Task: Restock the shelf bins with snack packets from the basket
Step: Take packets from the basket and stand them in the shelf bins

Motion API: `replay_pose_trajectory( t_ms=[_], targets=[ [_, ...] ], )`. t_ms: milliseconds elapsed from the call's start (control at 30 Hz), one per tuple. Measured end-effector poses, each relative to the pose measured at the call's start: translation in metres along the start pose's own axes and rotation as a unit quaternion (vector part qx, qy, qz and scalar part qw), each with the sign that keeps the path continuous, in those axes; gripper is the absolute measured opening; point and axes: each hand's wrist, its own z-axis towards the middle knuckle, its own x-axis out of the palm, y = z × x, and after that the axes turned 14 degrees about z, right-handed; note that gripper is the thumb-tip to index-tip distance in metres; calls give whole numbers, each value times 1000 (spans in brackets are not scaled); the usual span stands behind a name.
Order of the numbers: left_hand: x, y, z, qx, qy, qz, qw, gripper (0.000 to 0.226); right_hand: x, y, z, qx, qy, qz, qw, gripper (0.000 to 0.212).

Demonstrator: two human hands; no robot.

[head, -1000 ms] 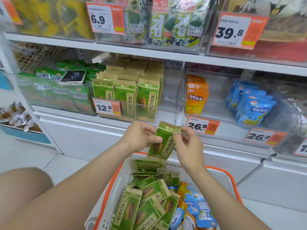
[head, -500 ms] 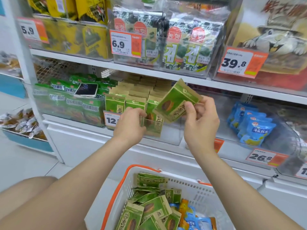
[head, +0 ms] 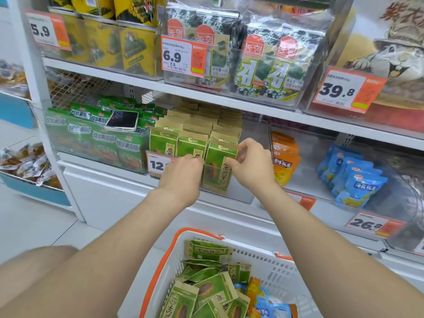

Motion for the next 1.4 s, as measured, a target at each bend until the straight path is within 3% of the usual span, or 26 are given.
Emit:
replay_pose_trajectory(
  t_ms=[100,300,400,467,567,633,767,867,1000,1233,1300,1400],
  targets=[
    [1,3,0,15,0,2,1000,48,2,5,3,7,49,-14,999,29],
    [1,3,1,24,3,18,1000,48,14,2,8,31,7,3,999,33],
    [1,0,-1,5,-5,14,1000,48,13,3,4,41,11,-3,999,47],
    [3,-5,-3,-25,-35,20,999,43,10,2,-6,5,-30,3,1000,55],
    [9,-14,-8,-57,-52,48,996,33,8,-6,-32,-146,-77,6,986,36],
    [19,-19,-11,-47,-2,61,997,20,8,-16,-53,-186,-43,5,982,27],
    [52,-34,-22,-6,182,36,983,10,16,-56,-94,-107,99,-46,988,20],
    [86,-44,-31,62,303,42,950,6,20,-89,-115,-43,213,-105,970,17],
    [130,-55,-46,175,427,58,885,13,25,-115,-133,-20,307,-154,939,28],
    [172,-67,-76,290,495,149,805,64,36,-135,-150,-2,341,-174,924,26],
    [183,-66,-85,292,496,187,796,64,38,-137,-151,1,343,-172,923,27],
    [187,-69,-93,284,475,208,807,44,40,-139,-151,3,349,-163,923,27]
  ],
)
